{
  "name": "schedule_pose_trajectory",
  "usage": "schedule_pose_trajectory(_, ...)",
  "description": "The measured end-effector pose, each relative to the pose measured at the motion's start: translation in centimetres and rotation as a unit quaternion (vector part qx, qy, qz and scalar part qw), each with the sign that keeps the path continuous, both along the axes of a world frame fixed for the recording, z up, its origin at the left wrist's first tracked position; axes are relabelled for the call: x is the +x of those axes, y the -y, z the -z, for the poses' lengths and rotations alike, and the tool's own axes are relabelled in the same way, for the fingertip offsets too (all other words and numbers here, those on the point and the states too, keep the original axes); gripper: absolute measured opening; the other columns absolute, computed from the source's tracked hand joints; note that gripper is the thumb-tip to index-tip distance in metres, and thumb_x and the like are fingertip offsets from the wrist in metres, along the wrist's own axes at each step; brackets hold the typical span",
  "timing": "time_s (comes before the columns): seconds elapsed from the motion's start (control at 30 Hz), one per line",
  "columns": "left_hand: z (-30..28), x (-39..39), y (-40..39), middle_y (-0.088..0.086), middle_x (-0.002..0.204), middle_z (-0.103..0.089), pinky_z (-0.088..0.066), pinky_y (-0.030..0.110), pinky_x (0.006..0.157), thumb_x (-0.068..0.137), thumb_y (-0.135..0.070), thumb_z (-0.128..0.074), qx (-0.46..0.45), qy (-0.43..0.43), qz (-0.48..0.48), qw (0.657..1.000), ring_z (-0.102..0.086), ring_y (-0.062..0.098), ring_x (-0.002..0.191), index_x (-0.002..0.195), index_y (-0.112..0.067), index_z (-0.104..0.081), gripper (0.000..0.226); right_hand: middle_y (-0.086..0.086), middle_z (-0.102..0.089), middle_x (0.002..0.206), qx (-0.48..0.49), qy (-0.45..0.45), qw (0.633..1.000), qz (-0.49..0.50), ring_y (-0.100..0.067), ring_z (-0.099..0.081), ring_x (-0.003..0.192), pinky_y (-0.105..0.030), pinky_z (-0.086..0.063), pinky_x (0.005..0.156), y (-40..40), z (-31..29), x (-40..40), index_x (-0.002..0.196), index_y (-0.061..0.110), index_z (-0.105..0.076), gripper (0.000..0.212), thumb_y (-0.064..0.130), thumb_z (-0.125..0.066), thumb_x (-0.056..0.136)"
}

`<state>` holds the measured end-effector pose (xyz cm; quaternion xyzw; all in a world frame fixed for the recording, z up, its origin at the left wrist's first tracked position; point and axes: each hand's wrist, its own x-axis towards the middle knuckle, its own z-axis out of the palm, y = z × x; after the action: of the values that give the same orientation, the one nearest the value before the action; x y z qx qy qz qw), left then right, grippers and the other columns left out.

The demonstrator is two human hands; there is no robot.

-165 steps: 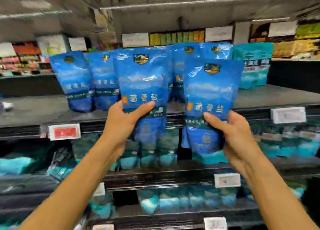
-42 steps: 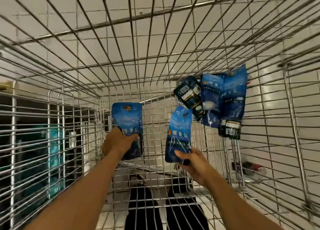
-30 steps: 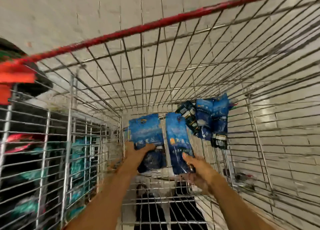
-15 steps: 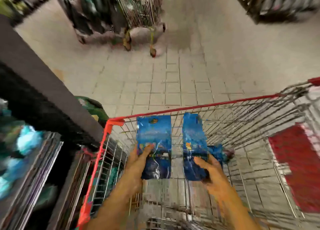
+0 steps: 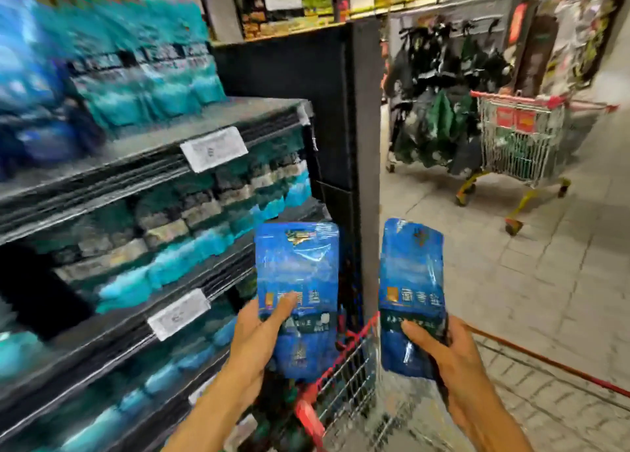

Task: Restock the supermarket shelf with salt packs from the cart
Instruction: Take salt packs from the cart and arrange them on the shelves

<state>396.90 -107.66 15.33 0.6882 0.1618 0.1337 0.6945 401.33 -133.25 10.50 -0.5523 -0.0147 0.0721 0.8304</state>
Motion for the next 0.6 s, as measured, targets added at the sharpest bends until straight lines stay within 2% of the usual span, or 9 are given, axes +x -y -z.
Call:
schedule_pose_trajectory(0.07,-2.0,-2.3,-2.8,-0.002,0.1,-0.077,-0.059,0.038,0.074,0.07,-0.047,-0.075,0.002,0.014,-0.04,0.999,-0.075,0.02,0.09,0.096,-0.035,-0.075,0.029,-0.024,-0.073,0.098,0.003,0.029,0.999,-0.028,-0.035,-0.072,0.085,-0.03,-0.059,0.062,-3.7,-1.9,0.3,0.1,0.022,-0.076,0.049,0.027,-0.088,0.053)
schedule_pose_trajectory(0.1,-3.1,-3.5,-4.1,-0.001,0.099,-0.077,-0.059,0.04,0.075,0.069,-0.047,-0.077,0.0,0.024,-0.061,0.998,-0.075,0.021,0.089,0.096,-0.037,-0.075,0.029,-0.029,-0.072,0.096,0.007,0.041,0.998,-0.042,-0.037,-0.07,0.084,-0.03,-0.06,0.062,-5.6,-2.9,0.3,0.1,0.017,-0.076,0.044,0.023,-0.083,0.056)
schedule_pose_trajectory(0.17,-5.2,-5.9,-6.8,0.001,0.1,-0.077,-0.058,0.046,0.081,0.067,-0.047,-0.082,0.004,0.056,-0.104,0.993,-0.074,0.024,0.091,0.096,-0.033,-0.075,0.034,-0.02,-0.075,0.099,0.012,0.073,0.994,-0.081,-0.034,-0.07,0.094,-0.033,-0.061,0.074,-9.4,-5.1,0.3,0.1,0.011,-0.075,0.04,0.018,-0.077,0.061)
schedule_pose_trajectory(0.23,-7.5,-8.4,-9.1,0.001,0.101,-0.077,-0.058,0.042,0.08,0.063,-0.05,-0.08,0.011,0.088,-0.149,0.985,-0.074,0.022,0.093,0.095,-0.032,-0.075,0.037,-0.016,-0.074,0.106,0.019,0.097,0.986,-0.135,-0.034,-0.069,0.104,-0.047,-0.056,0.091,-13.1,-7.4,-0.2,0.102,0.007,-0.075,0.042,0.014,-0.076,0.062)
schedule_pose_trajectory(0.3,-9.9,-10.8,-11.2,0.0,0.105,-0.076,-0.056,0.04,0.082,0.068,-0.047,-0.076,0.016,0.12,-0.169,0.978,-0.073,0.02,0.097,0.098,-0.031,-0.074,0.034,-0.02,-0.073,0.108,0.029,0.115,0.975,-0.186,-0.038,-0.068,0.106,-0.058,-0.05,0.095,-16.6,-9.8,-0.9,0.103,0.004,-0.074,0.041,0.012,-0.076,0.063)
schedule_pose_trajectory(0.33,-11.1,-11.9,-12.2,0.0,0.106,-0.076,-0.056,0.039,0.083,0.07,-0.044,-0.075,0.027,0.134,-0.178,0.975,-0.072,0.02,0.099,0.099,-0.029,-0.074,0.033,-0.02,-0.073,0.107,0.032,0.129,0.97,-0.206,-0.037,-0.069,0.104,-0.058,-0.051,0.093,-18.2,-11.0,-1.4,0.102,0.004,-0.074,0.041,0.013,-0.076,0.062)
schedule_pose_trajectory(0.47,-16.6,-15.2,-16.3,0.001,0.103,-0.077,-0.059,0.035,0.08,0.071,-0.04,-0.074,0.09,0.2,-0.225,0.949,-0.073,0.018,0.095,0.1,-0.02,-0.072,0.035,-0.019,-0.074,0.106,0.059,0.19,0.942,-0.269,-0.027,-0.072,0.093,-0.045,-0.059,0.084,-24.1,-16.4,-2.8,0.098,0.005,-0.075,0.044,0.02,-0.079,0.057)
schedule_pose_trajectory(0.53,-19.5,-15.6,-18.2,0.004,0.102,-0.076,-0.059,0.031,0.078,0.079,-0.031,-0.074,0.114,0.232,-0.234,0.937,-0.072,0.016,0.092,0.099,-0.013,-0.069,0.027,-0.015,-0.075,0.102,0.079,0.219,0.927,-0.294,-0.023,-0.073,0.088,-0.038,-0.061,0.078,-26.5,-19.4,-3.1,0.095,0.005,-0.075,0.041,0.019,-0.079,0.056)
schedule_pose_trajectory(0.6,-22.3,-15.1,-20.1,0.007,0.102,-0.076,-0.059,0.031,0.077,0.086,-0.023,-0.072,0.115,0.253,-0.236,0.931,-0.071,0.014,0.09,0.096,-0.012,-0.068,0.015,-0.006,-0.077,0.089,0.088,0.259,0.91,-0.311,-0.014,-0.072,0.075,-0.026,-0.059,0.064,-28.6,-22.5,-2.9,0.091,0.007,-0.074,0.03,0.014,-0.077,0.062)
